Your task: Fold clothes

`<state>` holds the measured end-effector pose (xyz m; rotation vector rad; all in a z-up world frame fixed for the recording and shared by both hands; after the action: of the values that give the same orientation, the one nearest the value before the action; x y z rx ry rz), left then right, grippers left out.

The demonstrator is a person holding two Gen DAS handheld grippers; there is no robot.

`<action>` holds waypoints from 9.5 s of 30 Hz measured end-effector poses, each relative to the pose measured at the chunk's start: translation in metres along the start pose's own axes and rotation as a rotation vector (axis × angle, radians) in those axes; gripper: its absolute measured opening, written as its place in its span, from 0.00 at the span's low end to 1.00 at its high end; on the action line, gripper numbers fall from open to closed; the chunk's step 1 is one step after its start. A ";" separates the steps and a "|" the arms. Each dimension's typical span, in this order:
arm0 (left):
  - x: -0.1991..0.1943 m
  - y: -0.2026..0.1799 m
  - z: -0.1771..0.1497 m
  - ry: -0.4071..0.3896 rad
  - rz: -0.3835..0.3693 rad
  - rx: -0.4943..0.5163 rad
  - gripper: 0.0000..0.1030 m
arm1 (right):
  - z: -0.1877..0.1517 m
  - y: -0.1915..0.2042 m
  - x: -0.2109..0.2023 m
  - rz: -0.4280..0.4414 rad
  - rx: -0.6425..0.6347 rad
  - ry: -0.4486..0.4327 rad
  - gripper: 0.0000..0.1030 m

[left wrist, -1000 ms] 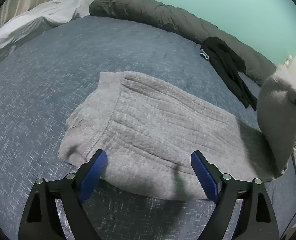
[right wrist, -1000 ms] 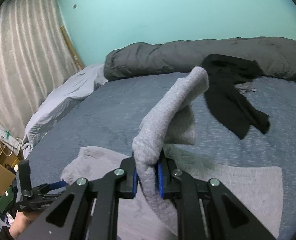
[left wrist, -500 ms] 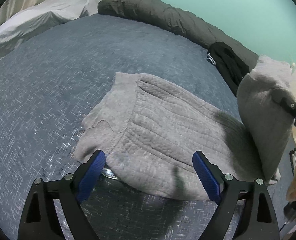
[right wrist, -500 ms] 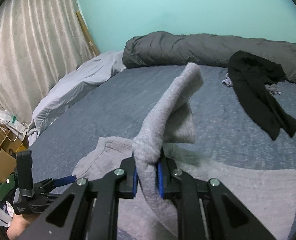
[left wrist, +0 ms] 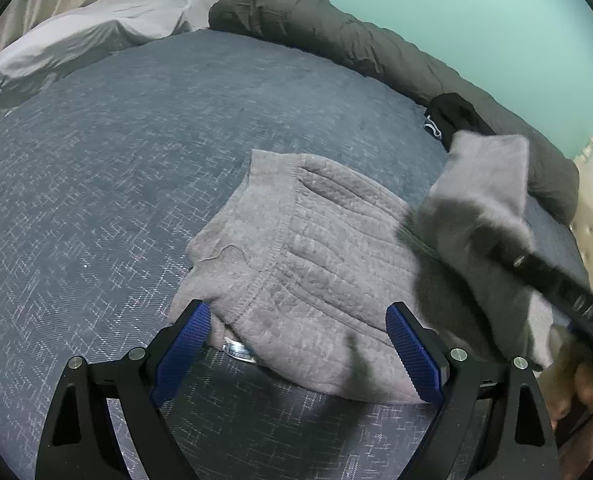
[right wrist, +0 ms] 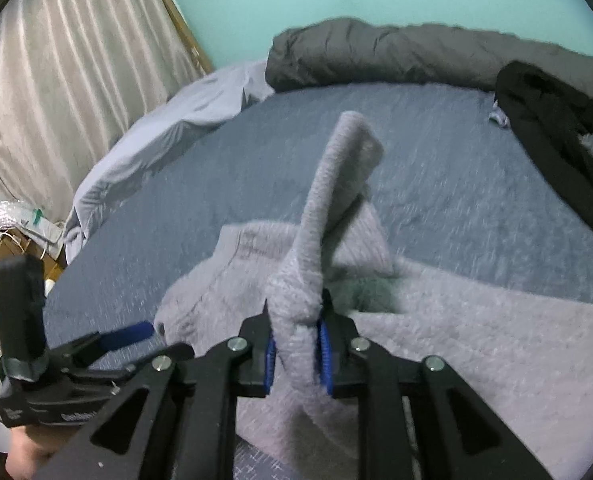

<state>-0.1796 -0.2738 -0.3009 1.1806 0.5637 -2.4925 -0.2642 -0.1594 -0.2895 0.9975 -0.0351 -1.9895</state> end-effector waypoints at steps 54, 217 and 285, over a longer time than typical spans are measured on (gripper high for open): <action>0.012 -0.048 -0.009 0.021 -0.037 0.106 0.89 | -0.109 -0.268 -0.146 -0.067 0.528 -0.020 0.41; 0.049 -0.297 -0.080 0.025 -0.033 0.472 0.91 | -0.264 -0.378 -0.369 -0.314 0.886 -0.662 0.33; 0.034 -0.260 -0.072 -0.030 -0.061 0.314 0.91 | -0.230 -0.395 -0.362 -0.352 0.853 -0.573 0.05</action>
<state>-0.2693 -0.0169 -0.3150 1.2461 0.2060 -2.7176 -0.2850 0.4176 -0.3656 0.9214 -1.1706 -2.5892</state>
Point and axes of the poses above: each gripper's, at about its wrist camera, not at the fingertips, and x roughly the way its jaws point, y to its left, z to its top, the point moved 6 cm from there along x, roughly the way its jaws point, and after that the axes turned 5 degrees about z, right-handed, at the moved point
